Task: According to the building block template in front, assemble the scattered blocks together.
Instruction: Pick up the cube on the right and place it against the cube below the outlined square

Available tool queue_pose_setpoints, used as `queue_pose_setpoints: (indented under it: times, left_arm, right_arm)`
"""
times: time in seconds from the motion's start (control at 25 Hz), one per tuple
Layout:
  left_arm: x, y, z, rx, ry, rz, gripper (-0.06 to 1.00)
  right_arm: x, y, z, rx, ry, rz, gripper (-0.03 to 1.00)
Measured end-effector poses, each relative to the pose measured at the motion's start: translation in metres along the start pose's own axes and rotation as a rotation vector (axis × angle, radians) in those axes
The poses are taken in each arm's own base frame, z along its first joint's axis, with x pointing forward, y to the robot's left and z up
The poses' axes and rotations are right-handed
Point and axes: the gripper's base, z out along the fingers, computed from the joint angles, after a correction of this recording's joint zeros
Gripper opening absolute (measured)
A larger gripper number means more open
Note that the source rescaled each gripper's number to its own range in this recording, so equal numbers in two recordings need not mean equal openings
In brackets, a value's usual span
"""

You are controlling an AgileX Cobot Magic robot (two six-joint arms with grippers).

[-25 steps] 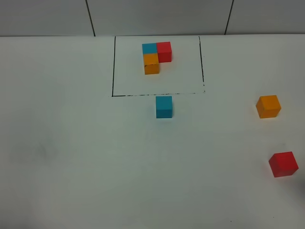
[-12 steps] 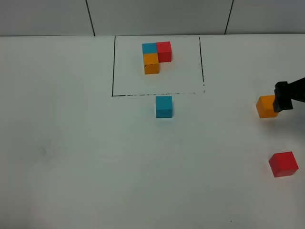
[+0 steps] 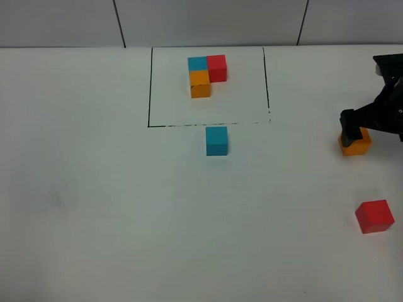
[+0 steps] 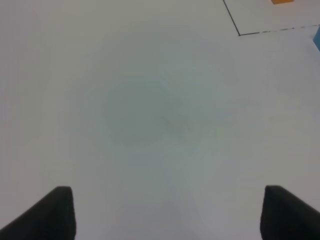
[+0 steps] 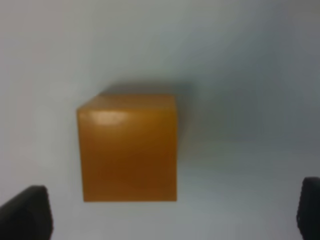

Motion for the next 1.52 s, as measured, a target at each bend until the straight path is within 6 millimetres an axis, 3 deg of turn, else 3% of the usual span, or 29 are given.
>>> queue_pose_setpoints:
  times: [0.56,0.96,1.04,1.16,1.24,1.32,1.52]
  left_arm:
    - [0.000,0.000,0.000,0.000,0.000,0.000,0.76]
    - [0.000,0.000,0.000,0.000,0.000,0.001,0.76]
    - [0.000,0.000,0.000,0.000,0.000,0.001,0.76]
    - [0.000,0.000,0.000,0.000,0.000,0.001,0.76]
    - [0.000,0.000,0.000,0.000,0.000,0.001,0.76]
    - [0.000,0.000,0.000,0.000,0.000,0.001,0.76]
    - [0.000,0.000,0.000,0.000,0.000,0.001,0.76]
  right_arm:
    - [-0.006,0.003,0.000,-0.032,-0.046,0.008,1.00]
    - [-0.004,0.005,0.036,-0.062,0.006,0.044,0.97]
    - [-0.004,0.005,0.036,-0.062,0.006,0.045,0.90]
    - [-0.004,0.005,0.036,-0.063,0.005,0.048,0.67]
    - [-0.004,0.005,0.036,-0.064,0.010,0.054,0.38]
    - [-0.003,0.005,0.036,-0.066,0.020,0.062,0.00]
    - [-0.003,0.006,0.035,-0.068,0.034,0.130,0.02]
